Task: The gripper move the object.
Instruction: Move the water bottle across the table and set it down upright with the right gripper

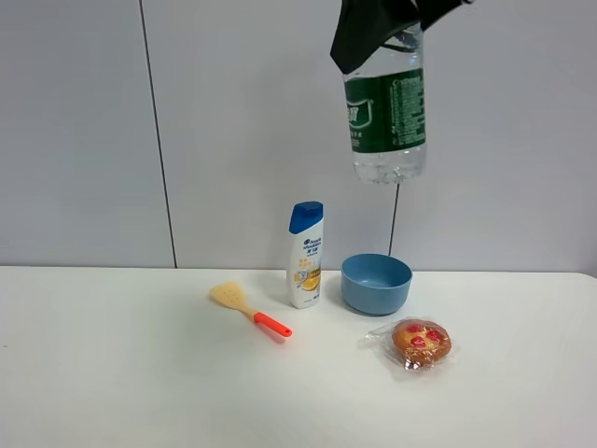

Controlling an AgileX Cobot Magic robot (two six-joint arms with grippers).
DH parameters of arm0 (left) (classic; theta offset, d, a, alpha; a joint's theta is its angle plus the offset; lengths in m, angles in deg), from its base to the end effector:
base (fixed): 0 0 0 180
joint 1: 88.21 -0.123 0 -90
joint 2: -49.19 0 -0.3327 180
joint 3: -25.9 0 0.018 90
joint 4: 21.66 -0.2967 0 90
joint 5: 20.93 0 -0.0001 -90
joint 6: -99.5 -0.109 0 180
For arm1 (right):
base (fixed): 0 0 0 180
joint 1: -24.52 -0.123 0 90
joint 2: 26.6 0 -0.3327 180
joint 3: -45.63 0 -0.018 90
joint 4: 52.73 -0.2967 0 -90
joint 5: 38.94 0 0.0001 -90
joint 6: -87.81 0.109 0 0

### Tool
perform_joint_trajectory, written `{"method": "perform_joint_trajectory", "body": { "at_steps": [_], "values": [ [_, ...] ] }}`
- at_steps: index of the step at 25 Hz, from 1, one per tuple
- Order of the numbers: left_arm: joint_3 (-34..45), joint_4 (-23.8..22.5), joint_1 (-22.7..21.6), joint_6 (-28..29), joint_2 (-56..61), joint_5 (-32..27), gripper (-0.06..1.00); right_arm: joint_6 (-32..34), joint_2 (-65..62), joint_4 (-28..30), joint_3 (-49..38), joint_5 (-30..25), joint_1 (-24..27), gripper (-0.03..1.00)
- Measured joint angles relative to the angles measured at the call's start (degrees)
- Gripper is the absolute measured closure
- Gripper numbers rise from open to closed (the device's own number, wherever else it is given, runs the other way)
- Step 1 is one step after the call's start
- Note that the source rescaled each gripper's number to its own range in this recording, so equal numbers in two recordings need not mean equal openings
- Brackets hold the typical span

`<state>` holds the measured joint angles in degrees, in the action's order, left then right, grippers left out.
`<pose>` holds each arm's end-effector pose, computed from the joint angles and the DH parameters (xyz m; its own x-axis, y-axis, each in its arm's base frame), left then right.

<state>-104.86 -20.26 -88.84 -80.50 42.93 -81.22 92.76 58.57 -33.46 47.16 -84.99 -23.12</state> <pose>0.0017 -0.0023 0.2947 -0.4350 -0.0169 -0.9003 0.0028 0.9998 -0.0201 0.2538 0.2398 0.4400 -0.3210 -0.5699 -0.7564 -0.6476 0.7149 -0.2637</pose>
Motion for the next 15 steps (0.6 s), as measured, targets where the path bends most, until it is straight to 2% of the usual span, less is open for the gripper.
{"method": "perform_joint_trajectory", "body": {
  "at_steps": [3,7,15],
  "values": [
    [0.00,0.00,0.00,0.00,0.00,0.00,-0.06,1.51,-3.93,0.04,-7.20,3.30,0.00,0.97],
    [0.00,0.00,0.00,0.00,0.00,0.00,-0.06,5.66,-9.54,-0.62,-19.00,11.33,0.59,0.97],
    [0.00,0.00,0.00,0.00,0.00,0.00,-0.06,10.87,-13.28,-3.74,-36.13,21.53,9.62,0.97]
  ]
}}
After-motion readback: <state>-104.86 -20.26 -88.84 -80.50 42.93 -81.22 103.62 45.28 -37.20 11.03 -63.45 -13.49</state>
